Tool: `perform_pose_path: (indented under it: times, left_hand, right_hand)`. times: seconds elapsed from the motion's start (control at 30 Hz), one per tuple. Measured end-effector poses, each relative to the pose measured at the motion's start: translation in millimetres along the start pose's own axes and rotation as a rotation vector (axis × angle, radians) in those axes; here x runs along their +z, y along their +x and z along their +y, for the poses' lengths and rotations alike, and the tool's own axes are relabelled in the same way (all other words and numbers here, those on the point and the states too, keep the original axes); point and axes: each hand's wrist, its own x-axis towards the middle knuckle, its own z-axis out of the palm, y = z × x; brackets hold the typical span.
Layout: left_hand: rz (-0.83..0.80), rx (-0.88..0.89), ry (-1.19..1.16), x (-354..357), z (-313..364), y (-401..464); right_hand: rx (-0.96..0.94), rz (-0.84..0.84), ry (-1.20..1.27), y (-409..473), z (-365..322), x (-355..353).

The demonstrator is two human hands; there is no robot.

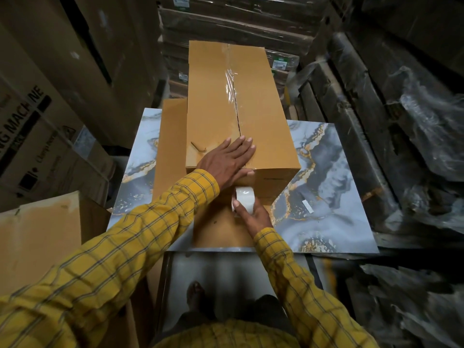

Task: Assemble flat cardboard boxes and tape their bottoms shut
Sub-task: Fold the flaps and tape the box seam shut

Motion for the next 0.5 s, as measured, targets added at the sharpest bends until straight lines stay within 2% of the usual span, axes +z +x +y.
perform_pose_path:
  times: [0.33, 0.43, 0.5]
  left_hand:
    - [-0.003, -0.118, 0.032, 0, 16, -2]
    - [-0.025, -0.2, 0.034, -1, 26, -3]
    - [0.051, -0.252, -0.025, 0, 33, -6]
  right_hand:
    - [-0.079, -0.123, -0.102, 2, -1, -32]
    - [-0.106, -0.018, -0.063, 18, 14, -66]
    - [-0.062, 0.109, -0.125, 38, 29, -94]
